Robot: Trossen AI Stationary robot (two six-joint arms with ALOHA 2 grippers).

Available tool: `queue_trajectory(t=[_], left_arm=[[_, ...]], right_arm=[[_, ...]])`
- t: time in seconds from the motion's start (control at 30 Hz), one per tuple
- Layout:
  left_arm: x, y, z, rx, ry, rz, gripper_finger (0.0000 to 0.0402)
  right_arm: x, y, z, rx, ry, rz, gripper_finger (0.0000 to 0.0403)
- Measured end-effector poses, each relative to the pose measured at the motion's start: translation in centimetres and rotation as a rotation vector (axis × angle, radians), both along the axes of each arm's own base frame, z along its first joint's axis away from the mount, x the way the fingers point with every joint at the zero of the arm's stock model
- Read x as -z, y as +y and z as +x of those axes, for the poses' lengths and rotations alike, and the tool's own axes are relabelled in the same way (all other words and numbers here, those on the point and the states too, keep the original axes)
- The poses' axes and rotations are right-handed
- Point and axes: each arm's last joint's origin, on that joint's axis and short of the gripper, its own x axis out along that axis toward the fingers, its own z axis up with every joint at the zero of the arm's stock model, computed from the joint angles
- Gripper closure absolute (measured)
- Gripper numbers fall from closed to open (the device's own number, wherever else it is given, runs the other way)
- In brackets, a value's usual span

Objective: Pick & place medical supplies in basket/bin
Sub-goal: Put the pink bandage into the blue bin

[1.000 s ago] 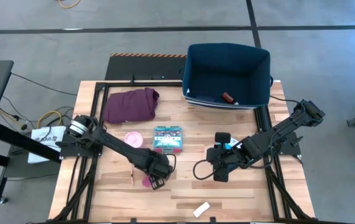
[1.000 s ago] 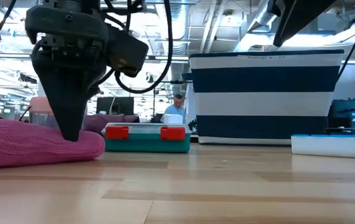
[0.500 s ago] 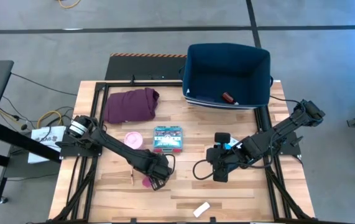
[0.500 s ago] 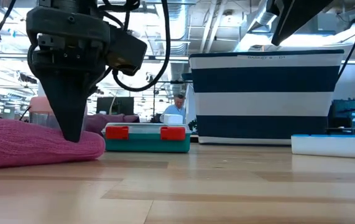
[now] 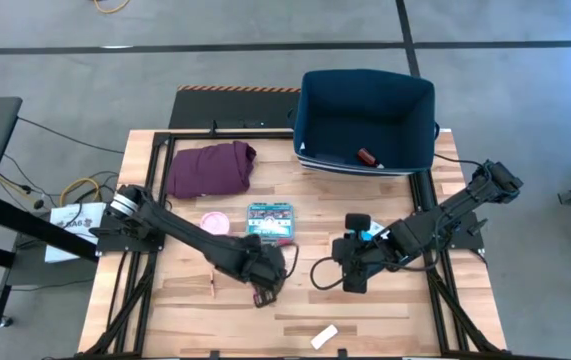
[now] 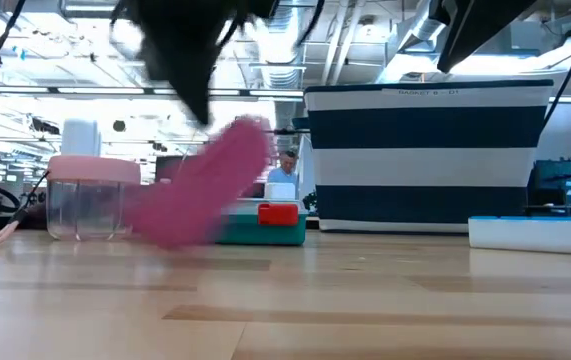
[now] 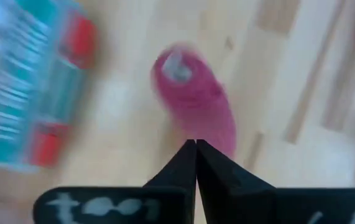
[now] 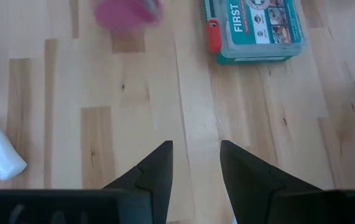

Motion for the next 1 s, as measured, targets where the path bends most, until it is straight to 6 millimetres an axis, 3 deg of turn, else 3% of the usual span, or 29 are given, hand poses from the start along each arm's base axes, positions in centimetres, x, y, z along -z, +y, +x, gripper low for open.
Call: queue_trajectory(t=[0.23, 0.4, 0.5, 0.67, 1.0], left_arm=[[-7.7, 2.2, 1.2, -0.017, -0.138, 0.255, 0.04], [-9.3, 2.6, 1.7, -0.004, -0.185, 0.192, 0.0401], [-7.9, 2.0, 1.9, 0.043, -0.156, 0.154, 0.0401], [-3.7, 1.0, 1.5, 0.105, -0.019, 0.107, 0.0388], [2.5, 0.7, 2.6, 0.257, -0.049, 0.227, 0.0304]], right_arm=[[0.0, 2.2, -1.3, -0.095, -0.003, -0.006, 0.0276], [0.0, 4.7, -3.1, -0.195, -0.022, -0.038, 0.0276], [-0.1, 5.9, -4.2, -0.235, -0.048, -0.066, 0.0276], [-0.2, 7.6, -5.9, -0.223, -0.091, -0.051, 0.0276], [-0.6, 9.6, -7.2, -0.212, -0.225, -0.02, 0.0276]])
